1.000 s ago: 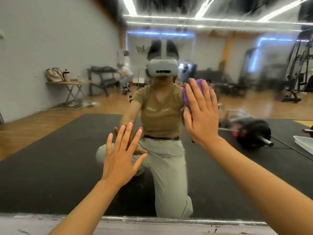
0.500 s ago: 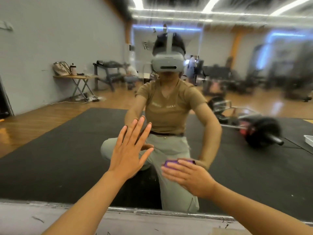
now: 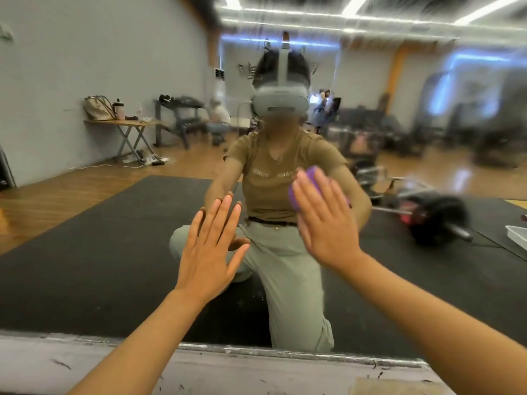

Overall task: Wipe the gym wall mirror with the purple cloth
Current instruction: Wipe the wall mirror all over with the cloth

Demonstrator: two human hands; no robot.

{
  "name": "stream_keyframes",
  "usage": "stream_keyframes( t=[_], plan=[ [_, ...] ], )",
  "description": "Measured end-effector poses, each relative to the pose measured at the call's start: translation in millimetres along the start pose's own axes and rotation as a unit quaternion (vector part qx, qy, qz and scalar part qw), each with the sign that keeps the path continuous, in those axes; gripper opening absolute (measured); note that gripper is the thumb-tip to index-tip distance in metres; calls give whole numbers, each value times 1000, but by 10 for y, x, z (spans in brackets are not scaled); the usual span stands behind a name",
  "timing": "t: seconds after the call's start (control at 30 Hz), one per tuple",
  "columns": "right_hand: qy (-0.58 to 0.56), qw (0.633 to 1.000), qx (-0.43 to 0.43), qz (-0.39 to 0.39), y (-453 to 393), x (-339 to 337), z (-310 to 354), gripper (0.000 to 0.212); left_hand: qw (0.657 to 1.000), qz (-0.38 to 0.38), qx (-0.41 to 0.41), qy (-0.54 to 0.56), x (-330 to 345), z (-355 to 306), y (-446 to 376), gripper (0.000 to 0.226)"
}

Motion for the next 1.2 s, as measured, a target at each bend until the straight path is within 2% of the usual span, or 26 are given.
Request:
stream_keyframes(
  t=[0.07, 0.13, 0.2, 0.3, 0.4, 0.5, 0.63, 0.73, 0.8, 0.87, 0.93, 1.0, 1.07, 1.13, 1.2],
  plan=[
    [17, 986, -142, 81, 651, 296, 572, 79, 1000, 3, -8, 4, 8, 23, 16, 75],
    [74, 945, -273, 165, 1348, 557, 978, 87, 1000, 11, -13, 3, 18, 46, 43, 75],
    [112, 919, -322, 196, 1710, 663, 1099, 87, 1000, 21, -14, 3, 22, 69, 77, 75],
    [113, 911, -350, 187, 1652, 642, 1051, 83, 999, 37, -11, 4, 35, 94, 93, 76],
    [88, 938, -297, 154, 1090, 493, 844, 78, 999, 45, 0, 2, 41, 118, 100, 78],
    [44, 980, -181, 65, 98, 141, 439, 62, 999, 44, 4, 3, 16, 161, 102, 79],
    [46, 998, -19, -28, -936, -282, -281, 53, 999, 42, -18, 17, 7, 211, 105, 85],
    [44, 994, 74, -69, -1055, -365, -438, 52, 999, 33, -17, 18, 8, 230, 99, 88],
    [31, 995, 75, -63, -872, -256, -231, 54, 999, 22, -28, 14, 0, 288, 114, 90],
    [4, 1000, 8, -24, -537, -50, 176, 57, 999, 19, -35, 14, 4, 334, 141, 90],
    [7, 995, -93, 43, -22, 236, 637, 64, 999, 17, -30, 26, 11, 343, 159, 89],
    [38, 975, -187, 114, 593, 489, 1021, 78, 999, 21, -23, 34, 10, 348, 165, 88],
    [73, 938, -278, 192, 1166, 685, 1287, 95, 999, 30, -17, 24, 12, 358, 167, 89],
    [98, 909, -346, 211, 1480, 728, 1380, 96, 999, 44, -9, 10, 21, 365, 184, 88],
    [107, 898, -375, 202, 1468, 707, 1345, 92, 999, 49, -2, 5, 15, 393, 197, 86]
  ],
)
Point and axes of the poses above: each hand's wrist, its own y-axis away from the middle knuckle, its own x-axis out of the palm, z = x × y, the point moved 10 cm from there along -y, towards the middle knuckle, and after that the axes turned 5 degrees about y, right-handed, at the moved point
